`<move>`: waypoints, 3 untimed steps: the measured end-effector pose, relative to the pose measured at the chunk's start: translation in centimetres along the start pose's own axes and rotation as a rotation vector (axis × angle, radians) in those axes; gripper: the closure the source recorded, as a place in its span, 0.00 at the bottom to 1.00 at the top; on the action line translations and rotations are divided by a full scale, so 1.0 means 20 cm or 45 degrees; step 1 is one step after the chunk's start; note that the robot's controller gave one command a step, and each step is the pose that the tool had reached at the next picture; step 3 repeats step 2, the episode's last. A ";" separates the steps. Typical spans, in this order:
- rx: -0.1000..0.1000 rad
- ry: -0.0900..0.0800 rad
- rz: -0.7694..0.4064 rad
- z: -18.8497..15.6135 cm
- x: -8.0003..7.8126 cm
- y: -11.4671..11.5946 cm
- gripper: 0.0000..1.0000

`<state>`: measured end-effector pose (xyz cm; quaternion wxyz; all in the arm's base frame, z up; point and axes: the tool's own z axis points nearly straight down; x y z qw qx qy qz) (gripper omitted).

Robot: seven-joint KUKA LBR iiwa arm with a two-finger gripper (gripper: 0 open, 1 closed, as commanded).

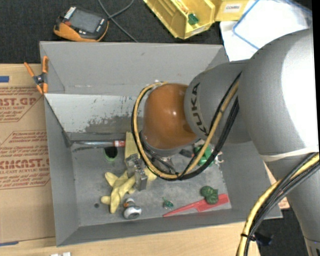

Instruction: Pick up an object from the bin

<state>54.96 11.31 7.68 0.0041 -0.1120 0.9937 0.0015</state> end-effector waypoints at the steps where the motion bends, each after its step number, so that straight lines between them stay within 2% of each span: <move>1: 0.000 0.011 -0.001 -0.14 0.01 0.00 1.00; 2: 0.001 0.001 -0.001 -0.28 0.00 0.00 1.00; 3: 0.001 0.001 -0.001 -0.28 0.00 0.00 1.00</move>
Offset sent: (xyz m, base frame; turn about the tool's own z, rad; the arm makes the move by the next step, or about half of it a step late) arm -0.0019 -0.0001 0.0144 0.0000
